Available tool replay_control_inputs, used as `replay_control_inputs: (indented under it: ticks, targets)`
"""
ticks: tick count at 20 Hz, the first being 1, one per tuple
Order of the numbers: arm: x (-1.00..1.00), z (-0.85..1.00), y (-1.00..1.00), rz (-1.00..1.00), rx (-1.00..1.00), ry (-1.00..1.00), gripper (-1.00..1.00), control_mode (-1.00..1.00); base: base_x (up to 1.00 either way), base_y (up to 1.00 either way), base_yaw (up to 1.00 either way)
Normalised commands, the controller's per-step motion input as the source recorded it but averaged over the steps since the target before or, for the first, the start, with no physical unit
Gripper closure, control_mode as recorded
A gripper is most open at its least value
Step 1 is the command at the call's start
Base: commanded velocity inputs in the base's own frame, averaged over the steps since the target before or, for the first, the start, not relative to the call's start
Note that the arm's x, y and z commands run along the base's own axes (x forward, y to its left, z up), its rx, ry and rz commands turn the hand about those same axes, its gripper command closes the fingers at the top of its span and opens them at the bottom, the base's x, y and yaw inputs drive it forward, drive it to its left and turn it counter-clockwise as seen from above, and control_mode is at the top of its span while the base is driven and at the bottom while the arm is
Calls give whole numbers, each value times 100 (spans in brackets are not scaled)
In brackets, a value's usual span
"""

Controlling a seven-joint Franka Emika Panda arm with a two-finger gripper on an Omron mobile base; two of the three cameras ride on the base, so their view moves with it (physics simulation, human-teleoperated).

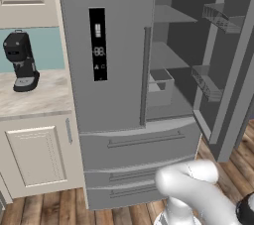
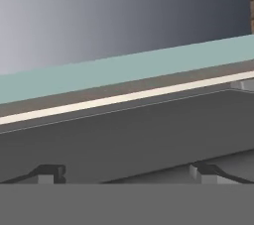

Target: Place the broccoli in the correct fridge rack based on whether it is a fruit or vegetable. Finally, close the fridge door.

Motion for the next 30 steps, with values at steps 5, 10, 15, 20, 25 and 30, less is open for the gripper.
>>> replay_control_inputs:
  ticks: [5,10,15,20,25,30]
  targets:
    - [58,-27,-40,13,4,0,-100,-100,0,0,0]
    - [28,-38,32,21,-1,0,-100,-100,0,0,0]
    - [39,-31,90,30,-2,0,-100,-100,0,0,0]
    - [44,-2,97,21,-3,0,-100,-100,0,0,0]
    - [38,1,94,13,-5,-3,-100,-100,0,0,0]
    - [53,4,95,1,-1,-13,-100,-100,0,0,0]
